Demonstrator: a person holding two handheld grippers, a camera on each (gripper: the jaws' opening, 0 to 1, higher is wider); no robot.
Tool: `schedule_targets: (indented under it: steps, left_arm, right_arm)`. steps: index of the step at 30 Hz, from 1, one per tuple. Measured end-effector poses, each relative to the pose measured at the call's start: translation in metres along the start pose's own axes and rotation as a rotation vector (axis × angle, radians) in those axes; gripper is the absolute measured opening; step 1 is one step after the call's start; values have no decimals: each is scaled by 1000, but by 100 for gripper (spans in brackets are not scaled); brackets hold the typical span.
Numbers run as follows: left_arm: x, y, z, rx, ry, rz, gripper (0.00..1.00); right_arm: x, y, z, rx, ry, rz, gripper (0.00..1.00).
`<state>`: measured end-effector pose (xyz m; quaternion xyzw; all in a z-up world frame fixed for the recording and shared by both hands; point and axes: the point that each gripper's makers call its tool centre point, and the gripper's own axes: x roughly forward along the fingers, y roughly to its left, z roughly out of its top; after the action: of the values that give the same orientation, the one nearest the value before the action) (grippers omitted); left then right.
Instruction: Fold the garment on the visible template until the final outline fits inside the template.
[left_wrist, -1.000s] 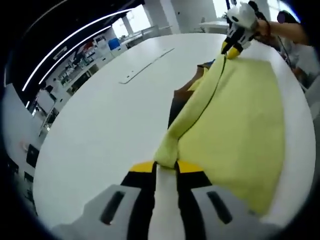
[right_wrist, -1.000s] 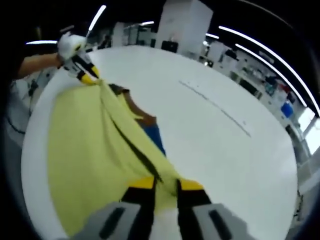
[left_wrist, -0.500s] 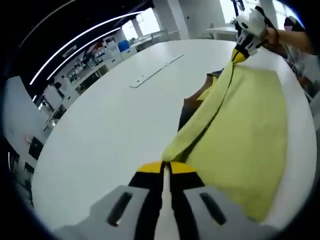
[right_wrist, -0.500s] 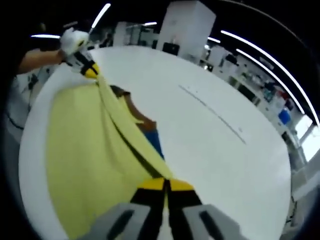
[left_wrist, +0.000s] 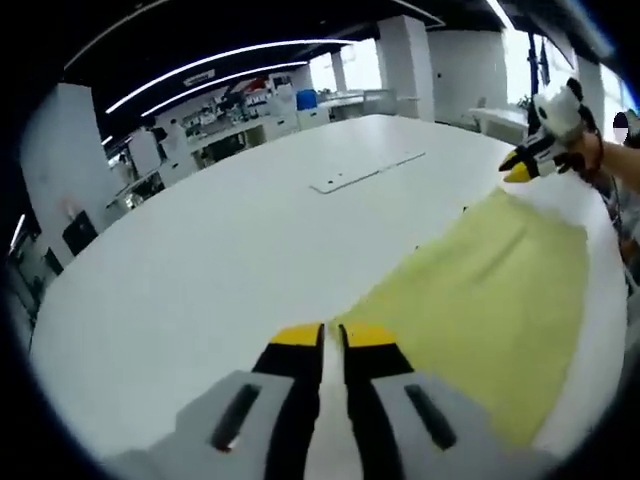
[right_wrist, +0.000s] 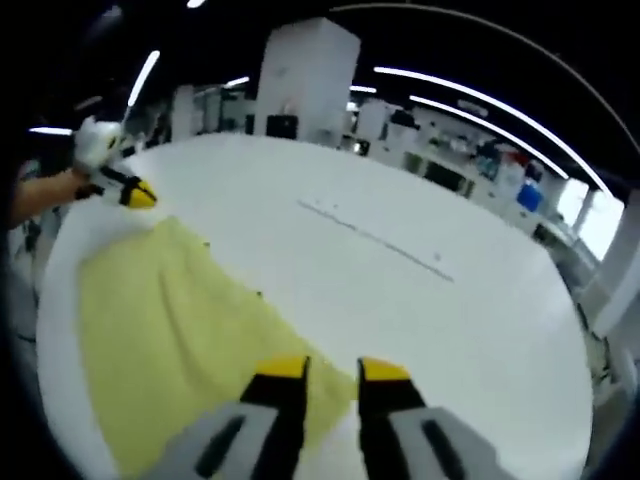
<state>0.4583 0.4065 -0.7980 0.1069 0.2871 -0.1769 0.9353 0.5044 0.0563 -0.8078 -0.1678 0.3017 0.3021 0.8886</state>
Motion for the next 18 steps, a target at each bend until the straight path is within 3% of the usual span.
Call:
schedule_targets:
  steps: [10, 14, 18]
  left_arm:
    - [-14, -5, -6, -133, -17, -19, 50]
    - [-21, -7, -12, -153, -16, -32, 65]
    - [-31, -21, -18, -158, -2, -57, 75]
  right_arm:
    - [-13, 16, -8, 191, 27, 86, 62]
    - [-21, 24, -9, 215, 30, 113, 75]
    - [-32, 33, -16, 242, 50, 144, 85]
